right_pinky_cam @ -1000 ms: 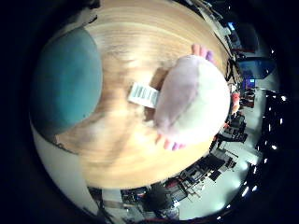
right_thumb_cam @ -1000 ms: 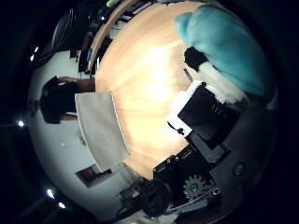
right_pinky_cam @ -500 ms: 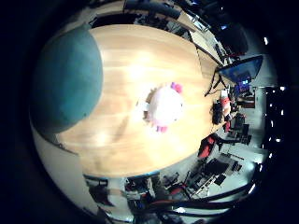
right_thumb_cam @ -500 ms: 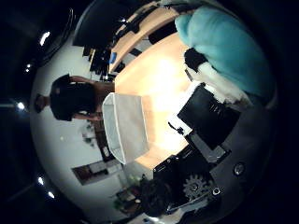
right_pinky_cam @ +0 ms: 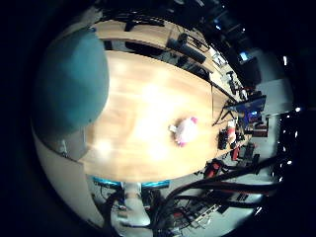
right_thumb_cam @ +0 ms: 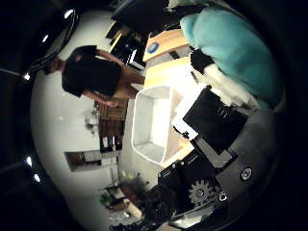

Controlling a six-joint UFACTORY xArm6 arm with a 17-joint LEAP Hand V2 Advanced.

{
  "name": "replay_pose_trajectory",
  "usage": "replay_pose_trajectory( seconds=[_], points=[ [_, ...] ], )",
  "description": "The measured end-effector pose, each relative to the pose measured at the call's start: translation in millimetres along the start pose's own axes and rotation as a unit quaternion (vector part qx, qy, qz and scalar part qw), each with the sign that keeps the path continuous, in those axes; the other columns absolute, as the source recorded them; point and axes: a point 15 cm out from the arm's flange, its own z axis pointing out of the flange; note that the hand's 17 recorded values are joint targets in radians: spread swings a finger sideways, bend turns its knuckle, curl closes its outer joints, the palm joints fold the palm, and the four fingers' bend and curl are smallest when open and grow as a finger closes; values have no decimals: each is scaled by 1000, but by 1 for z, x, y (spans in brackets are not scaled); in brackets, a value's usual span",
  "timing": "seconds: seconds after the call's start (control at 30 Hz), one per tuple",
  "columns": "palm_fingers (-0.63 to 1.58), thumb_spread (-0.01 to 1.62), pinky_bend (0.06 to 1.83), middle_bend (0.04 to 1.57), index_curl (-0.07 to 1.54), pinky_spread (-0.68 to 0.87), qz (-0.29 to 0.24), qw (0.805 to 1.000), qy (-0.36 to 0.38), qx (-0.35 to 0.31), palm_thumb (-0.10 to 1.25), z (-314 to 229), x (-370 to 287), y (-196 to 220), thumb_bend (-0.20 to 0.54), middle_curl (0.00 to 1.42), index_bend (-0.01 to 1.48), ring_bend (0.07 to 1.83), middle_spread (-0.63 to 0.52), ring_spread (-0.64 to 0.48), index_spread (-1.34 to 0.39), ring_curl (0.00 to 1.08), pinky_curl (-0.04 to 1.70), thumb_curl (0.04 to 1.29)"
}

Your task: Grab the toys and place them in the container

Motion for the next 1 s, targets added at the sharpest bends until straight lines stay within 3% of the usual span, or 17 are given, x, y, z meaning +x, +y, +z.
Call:
replay_pose_trajectory(
  seconds=[0.5,0.67,0.9,0.97,1.0],
  points=[
    [1148,909,1045,574,628,-628,-122,991,-34,-36,1145,36,-175,27,-17,664,276,1109,-391,-381,-527,454,290,445],
    [1145,929,1029,574,644,-622,-159,986,-41,-37,1133,53,-210,30,-19,670,267,1112,-390,-377,-533,455,289,438],
    [1139,999,1021,584,663,-607,-170,983,-37,-57,1096,81,-223,29,-19,680,258,1096,-376,-366,-544,452,292,419],
    [1128,1039,1014,590,671,-601,-171,983,-37,-54,1034,85,-225,26,-40,684,261,1082,-374,-361,-547,450,291,402],
    [1099,1050,1018,602,668,-595,-172,983,-37,-53,942,87,-225,24,-78,688,240,1068,-374,-360,-551,447,293,377]
  ],
)
